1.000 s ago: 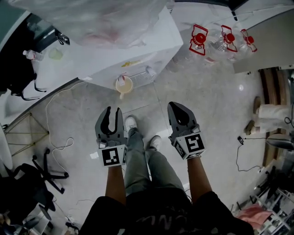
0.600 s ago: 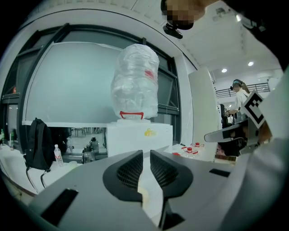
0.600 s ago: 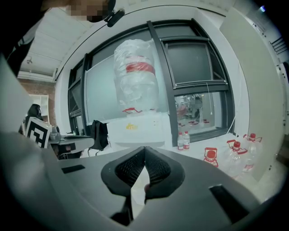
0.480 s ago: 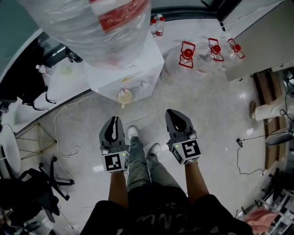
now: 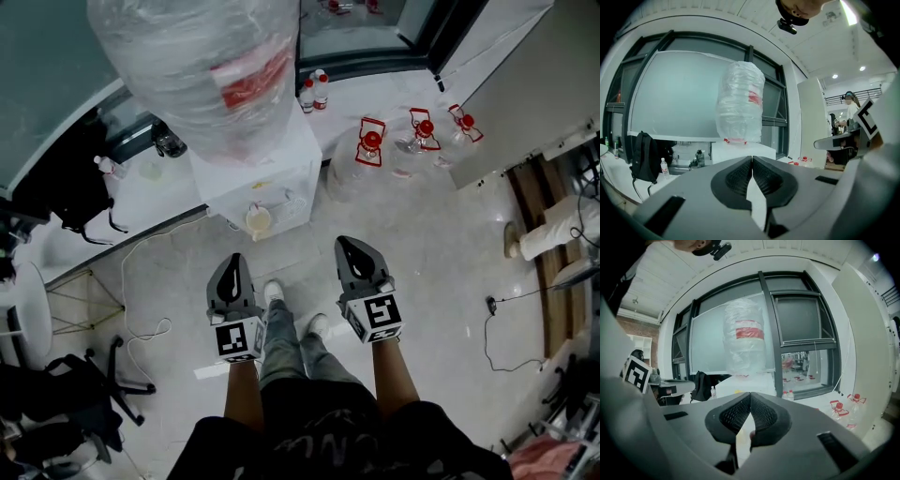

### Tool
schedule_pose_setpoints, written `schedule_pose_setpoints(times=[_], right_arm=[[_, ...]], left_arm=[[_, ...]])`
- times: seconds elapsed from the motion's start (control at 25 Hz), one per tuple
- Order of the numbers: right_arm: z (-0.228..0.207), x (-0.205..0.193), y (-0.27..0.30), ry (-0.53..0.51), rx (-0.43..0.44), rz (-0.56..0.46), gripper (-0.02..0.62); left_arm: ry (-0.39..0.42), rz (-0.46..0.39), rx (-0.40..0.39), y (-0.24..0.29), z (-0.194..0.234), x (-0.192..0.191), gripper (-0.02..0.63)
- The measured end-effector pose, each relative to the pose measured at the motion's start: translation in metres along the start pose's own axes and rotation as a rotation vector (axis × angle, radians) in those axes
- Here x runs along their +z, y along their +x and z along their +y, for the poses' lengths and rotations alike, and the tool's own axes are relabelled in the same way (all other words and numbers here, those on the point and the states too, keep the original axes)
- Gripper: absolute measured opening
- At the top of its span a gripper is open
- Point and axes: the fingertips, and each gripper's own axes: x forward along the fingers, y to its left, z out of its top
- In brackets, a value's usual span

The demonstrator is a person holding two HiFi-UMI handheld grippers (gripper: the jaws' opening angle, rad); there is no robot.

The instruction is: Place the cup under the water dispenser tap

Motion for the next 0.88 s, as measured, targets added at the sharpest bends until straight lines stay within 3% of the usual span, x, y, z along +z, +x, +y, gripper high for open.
schedule_pose_setpoints(times=[0.4,0.88], right_arm=[[0.008,0.037,-0.034,-0.035,-0.011,-0.042,0.012],[0.012,0.076,-0.06,-0.084,0.006,-0.099,0.012]], left_arm=[[0.031,-0.017,-0.009,-0.027,-0.005,0.04,0.018],[0.028,-0.11,-0.004,-0.056,-0.004,0.093,0.017]])
